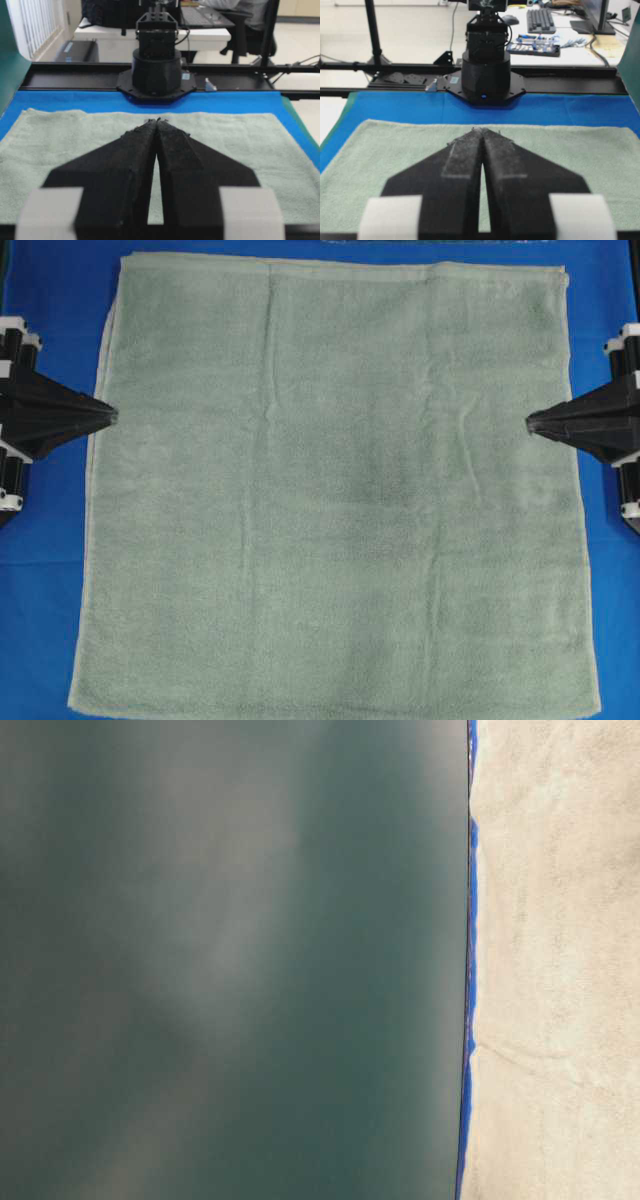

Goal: Fold a bath towel.
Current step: 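Move both grippers to the far corners of the green towel and grasp them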

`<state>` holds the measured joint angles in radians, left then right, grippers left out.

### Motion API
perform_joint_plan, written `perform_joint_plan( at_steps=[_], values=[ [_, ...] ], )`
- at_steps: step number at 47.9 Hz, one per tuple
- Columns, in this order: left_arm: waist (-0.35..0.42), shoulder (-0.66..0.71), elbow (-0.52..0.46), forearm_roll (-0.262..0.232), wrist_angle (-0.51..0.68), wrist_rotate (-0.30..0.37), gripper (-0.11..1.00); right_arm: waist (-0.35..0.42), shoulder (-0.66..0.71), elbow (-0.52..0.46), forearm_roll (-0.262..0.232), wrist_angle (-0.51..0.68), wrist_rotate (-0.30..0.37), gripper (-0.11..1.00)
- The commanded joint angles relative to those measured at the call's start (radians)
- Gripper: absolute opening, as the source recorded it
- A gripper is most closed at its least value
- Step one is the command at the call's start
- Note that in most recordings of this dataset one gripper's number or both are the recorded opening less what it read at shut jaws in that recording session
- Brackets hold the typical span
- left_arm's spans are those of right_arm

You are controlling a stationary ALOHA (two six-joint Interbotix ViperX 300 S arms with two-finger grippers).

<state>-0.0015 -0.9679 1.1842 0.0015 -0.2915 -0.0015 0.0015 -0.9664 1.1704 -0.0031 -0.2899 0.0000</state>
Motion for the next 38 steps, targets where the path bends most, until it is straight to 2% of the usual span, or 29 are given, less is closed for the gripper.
perform_joint_plan(
  at_steps=[1, 4, 9, 11, 16, 24, 25, 29, 31, 34, 36, 38],
  values=[
    [0.015, 0.02, -0.043, 0.0, 0.061, -0.005, 0.0, -0.021, 0.018, -0.021, 0.006, -0.002, 0.002, 0.0],
    [0.043, 0.029, -0.063, 0.002, 0.13, -0.008, 0.0, -0.058, 0.038, -0.051, 0.009, 0.078, 0.012, 0.0],
    [0.118, 0.058, -0.12, 0.002, 0.273, -0.002, 0.0, -0.149, 0.074, -0.129, 0.011, 0.311, 0.026, 0.0],
    [0.152, 0.075, -0.143, 0.002, 0.328, 0.011, 0.0, -0.201, 0.095, -0.173, 0.008, 0.433, 0.025, 0.0],
    [0.245, 0.14, -0.204, 0.014, 0.466, 0.018, 0.0, -0.327, 0.153, -0.245, -0.021, 0.641, 0.011, 0.0],
    [0.377, 0.273, -0.293, 0.023, 0.643, 0.067, 0.02, -0.489, 0.264, -0.305, -0.086, 0.793, -0.017, 0.0],
    [0.391, 0.291, -0.304, 0.023, 0.664, 0.077, 0.04, -0.509, 0.279, -0.31, -0.094, 0.805, -0.023, 0.01],
    [0.443, 0.37, -0.345, 0.023, 0.726, 0.137, 0.25, -0.594, 0.356, -0.333, -0.114, 0.848, -0.061, 0.03],
    [0.471, 0.42, -0.37, 0.018, 0.747, 0.179, 0.37, -0.627, 0.394, -0.347, -0.118, 0.865, -0.083, 0.13],
    [0.499, 0.479, -0.407, 0.017, 0.759, 0.215, 0.58, -0.67, 0.462, -0.373, -0.118, 0.879, -0.137, 0.35],
    [0.517, 0.515, -0.433, 0.018, 0.762, 0.23, 0.69, -0.693, 0.5, -0.388, -0.117, 0.881, -0.172, 0.47],
    [0.541, 0.548, -0.459, 0.021, 0.759, 0.233, 0.76, -0.716, 0.538, -0.407, -0.112, 0.884, -0.209, 0.58]
  ],
)
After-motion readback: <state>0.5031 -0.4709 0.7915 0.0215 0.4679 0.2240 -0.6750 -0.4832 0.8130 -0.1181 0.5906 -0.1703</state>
